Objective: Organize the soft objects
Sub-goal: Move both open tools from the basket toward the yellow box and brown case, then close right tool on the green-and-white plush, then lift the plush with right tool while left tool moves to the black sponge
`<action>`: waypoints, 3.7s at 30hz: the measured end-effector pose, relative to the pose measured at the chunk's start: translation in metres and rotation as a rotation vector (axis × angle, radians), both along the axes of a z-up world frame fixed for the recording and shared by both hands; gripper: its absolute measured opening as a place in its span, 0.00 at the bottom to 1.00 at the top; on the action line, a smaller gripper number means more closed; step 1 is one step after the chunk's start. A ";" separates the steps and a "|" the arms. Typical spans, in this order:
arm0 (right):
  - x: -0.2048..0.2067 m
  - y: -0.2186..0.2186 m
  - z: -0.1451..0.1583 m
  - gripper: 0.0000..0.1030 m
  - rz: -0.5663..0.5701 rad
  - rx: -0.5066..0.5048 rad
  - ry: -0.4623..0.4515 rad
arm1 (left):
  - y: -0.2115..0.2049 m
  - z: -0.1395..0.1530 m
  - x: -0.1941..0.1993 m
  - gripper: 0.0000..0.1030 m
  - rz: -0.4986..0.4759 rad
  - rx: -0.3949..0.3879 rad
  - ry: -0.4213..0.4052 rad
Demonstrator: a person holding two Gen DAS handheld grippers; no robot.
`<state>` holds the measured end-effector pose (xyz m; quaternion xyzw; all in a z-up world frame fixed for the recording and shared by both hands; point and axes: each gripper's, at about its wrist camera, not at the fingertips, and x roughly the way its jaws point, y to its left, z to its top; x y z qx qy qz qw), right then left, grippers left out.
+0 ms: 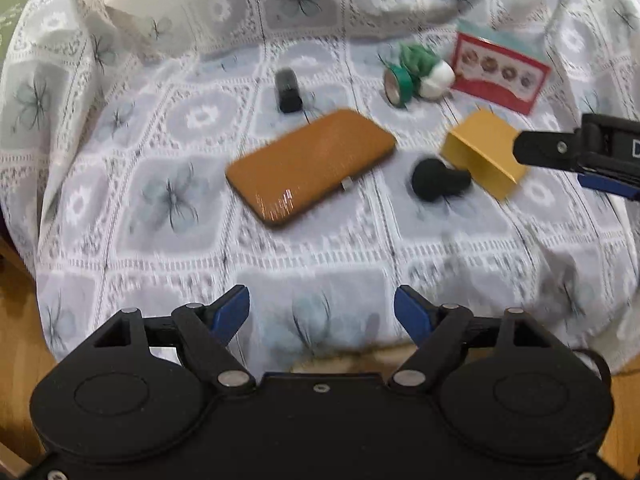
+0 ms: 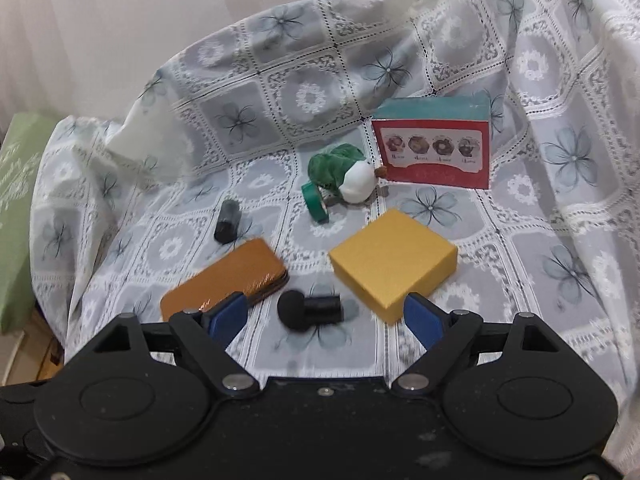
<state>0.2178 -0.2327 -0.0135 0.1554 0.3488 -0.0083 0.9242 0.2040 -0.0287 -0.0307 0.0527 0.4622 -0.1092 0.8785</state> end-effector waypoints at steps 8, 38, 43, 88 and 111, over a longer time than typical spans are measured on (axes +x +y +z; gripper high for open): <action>0.059 -0.016 -0.009 0.82 -0.005 -0.023 0.041 | -0.001 0.004 0.051 0.75 0.032 -0.012 -0.046; 0.194 -0.003 -0.049 0.77 -0.070 -0.274 0.118 | 0.019 -0.027 0.198 0.78 0.158 -0.010 -0.115; 0.212 0.013 -0.059 0.75 -0.045 -0.298 0.158 | 0.028 -0.038 0.200 0.78 0.180 -0.003 -0.113; 0.309 0.002 -0.072 0.86 -0.382 0.005 0.363 | 0.049 -0.071 0.188 0.94 0.161 -0.007 -0.279; 0.215 -0.005 -0.077 0.60 -0.065 -0.213 0.077 | 0.047 -0.070 0.188 0.94 0.163 0.008 -0.281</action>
